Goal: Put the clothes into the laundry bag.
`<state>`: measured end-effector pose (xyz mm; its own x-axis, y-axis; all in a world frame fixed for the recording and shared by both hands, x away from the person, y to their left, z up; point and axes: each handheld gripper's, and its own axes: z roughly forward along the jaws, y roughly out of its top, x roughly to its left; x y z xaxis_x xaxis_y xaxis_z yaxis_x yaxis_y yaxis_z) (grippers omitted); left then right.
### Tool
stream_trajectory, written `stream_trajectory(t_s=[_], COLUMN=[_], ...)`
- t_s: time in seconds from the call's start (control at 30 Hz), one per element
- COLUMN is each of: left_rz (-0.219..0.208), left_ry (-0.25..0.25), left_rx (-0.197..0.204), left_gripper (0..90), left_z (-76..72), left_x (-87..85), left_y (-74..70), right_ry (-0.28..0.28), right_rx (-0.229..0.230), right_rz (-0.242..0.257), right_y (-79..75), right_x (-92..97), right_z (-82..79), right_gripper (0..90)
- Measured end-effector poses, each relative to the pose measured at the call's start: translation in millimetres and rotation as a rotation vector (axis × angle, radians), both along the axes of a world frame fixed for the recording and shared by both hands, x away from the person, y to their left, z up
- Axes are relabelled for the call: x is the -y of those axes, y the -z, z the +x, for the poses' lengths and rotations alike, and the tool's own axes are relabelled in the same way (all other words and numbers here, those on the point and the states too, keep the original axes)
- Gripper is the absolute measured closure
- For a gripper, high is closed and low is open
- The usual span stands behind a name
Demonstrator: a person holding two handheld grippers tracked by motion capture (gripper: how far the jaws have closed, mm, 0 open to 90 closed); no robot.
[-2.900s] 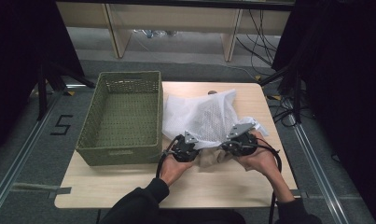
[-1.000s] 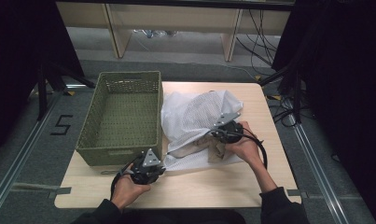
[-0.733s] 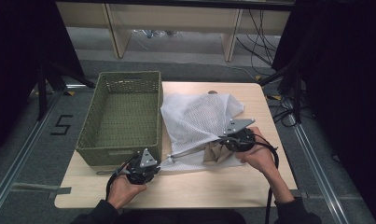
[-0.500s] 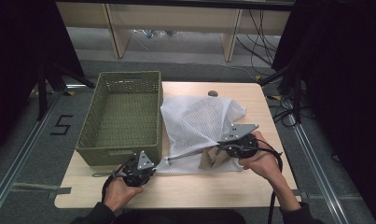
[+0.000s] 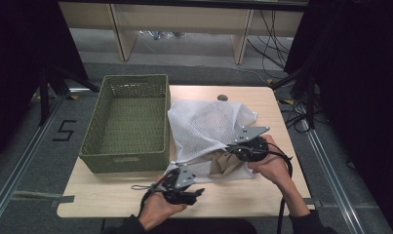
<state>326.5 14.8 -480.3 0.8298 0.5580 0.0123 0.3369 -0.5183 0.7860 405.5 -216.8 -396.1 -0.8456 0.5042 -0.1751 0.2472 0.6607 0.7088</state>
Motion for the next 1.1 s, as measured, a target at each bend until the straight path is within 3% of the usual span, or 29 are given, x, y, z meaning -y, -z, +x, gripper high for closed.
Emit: stream_trajectory(t_s=[0.03,0.1,0.17,0.27,0.3,0.33,0.37,0.4,0.47,0.5,0.53,0.57,0.6,0.63,0.7,0.77,0.8,0.83,0.87,0.9,1.0,1.03,1.07,1.1], left_rz=[-0.01,0.008,0.004,0.037,0.063,0.077,0.088,0.095,0.113,0.115,0.146,0.202,0.172,0.164,0.158,0.118,0.141,0.105,0.147,0.18,0.165,0.163,0.187,0.204], left_ry=[0.007,0.008,-0.023,-0.056,-0.072,-0.091,-0.088,-0.104,-0.104,-0.117,-0.149,-0.105,-0.222,-0.253,-0.27,-0.29,-0.262,-0.271,-0.221,-0.293,-0.259,-0.248,-0.199,-0.176], left_rx=[-0.015,0.007,0.002,-0.027,-0.029,-0.001,0.008,0.043,0.078,0.096,0.145,0.202,0.208,0.206,0.228,0.222,0.196,0.184,0.168,0.215,0.205,0.218,0.257,0.27], left_gripper=[37.9,36.2,31.1,26.3,26.2,26.6,30.4,40.4,67.2,74.1,79.4,82.0,83.2,83.8,83.8,81.9,79.2,76.5,75.7,75.0,74.5,74.4,74.1,73.2], left_z=[2.9,10.5,21.6,41.0,46.3,52.1,57.6,62.8,73.6,77.8,82.0,91.6,89.2,91.1,95.3,95.1,93.3,91.3,87.3,82.8,74.2,71.6,72.0,71.6], left_x=[11.1,31.4,49.0,70.4,77.0,82.8,86.8,88.9,86.9,85.7,82.1,75.4,73.0,69.7,63.5,62.1,59.7,59.7,57.9,56.3,54.1,53.8,52.0,51.0], left_y=[0.8,2.9,7.3,16.0,18.2,20.6,22.3,23.4,21.4,20.4,17.1,10.3,7.2,3.7,-0.9,4.9,7.6,13.3,15.2,16.9,19.0,18.1,16.1,14.5], right_ry=[-0.007,-0.011,-0.013,0.005,-0.002,-0.001,0.002,0.003,0.004,-0.015,-0.007,-0.005,0.004,-0.007,0.007,0.019,0.019,0.018,0.019,0.021,0.053,0.057,0.055,0.072], right_rx=[-0.008,-0.006,-0.01,-0.022,-0.002,-0.015,-0.012,-0.012,-0.02,-0.013,-0.01,-0.005,-0.018,-0.011,-0.01,-0.011,-0.021,-0.018,-0.01,-0.011,-0.023,-0.009,-0.008,-0.014], right_rz=[-0.001,0.002,0.003,0.009,0.007,0.012,0.012,0.012,0.013,0.012,0.013,0.019,0.023,0.026,0.024,0.022,0.015,0.016,0.013,0.014,0.019,0.022,0.024,0.023], right_y=[-1.4,-1.8,-1.5,-2.1,-1.7,-2.5,-2.8,-3.1,-3.7,-3.6,-4.8,-5.1,-6.4,-6.6,-6.8,-6.4,-6.8,-6.4,-5.9,-5.3,-4.1,-3.3,-2.2,-1.4], right_x=[0.7,0.7,0.6,1.5,1.6,2.5,2.9,3.2,3.6,4.4,5.5,6.1,6.7,7.1,6.2,5.9,6.5,6.4,6.9,7.2,8.9,9.8,10.1,10.2], right_z=[0.6,0.7,1.1,0.4,1.6,0.7,0.6,0.4,-0.4,1.1,0.2,-0.2,-1.6,-1.1,-2.7,-2.1,-1.1,-0.3,0.8,1.9,5.6,8.7,11.5,13.3], right_gripper=[89.9,89.9,89.8,89.7,89.7,89.6,89.6,89.7,89.7,89.7,89.7,89.8,89.9,90.0,90.0,90.0,90.0,90.0,90.0,90.0,90.0,90.0,90.0,90.0])
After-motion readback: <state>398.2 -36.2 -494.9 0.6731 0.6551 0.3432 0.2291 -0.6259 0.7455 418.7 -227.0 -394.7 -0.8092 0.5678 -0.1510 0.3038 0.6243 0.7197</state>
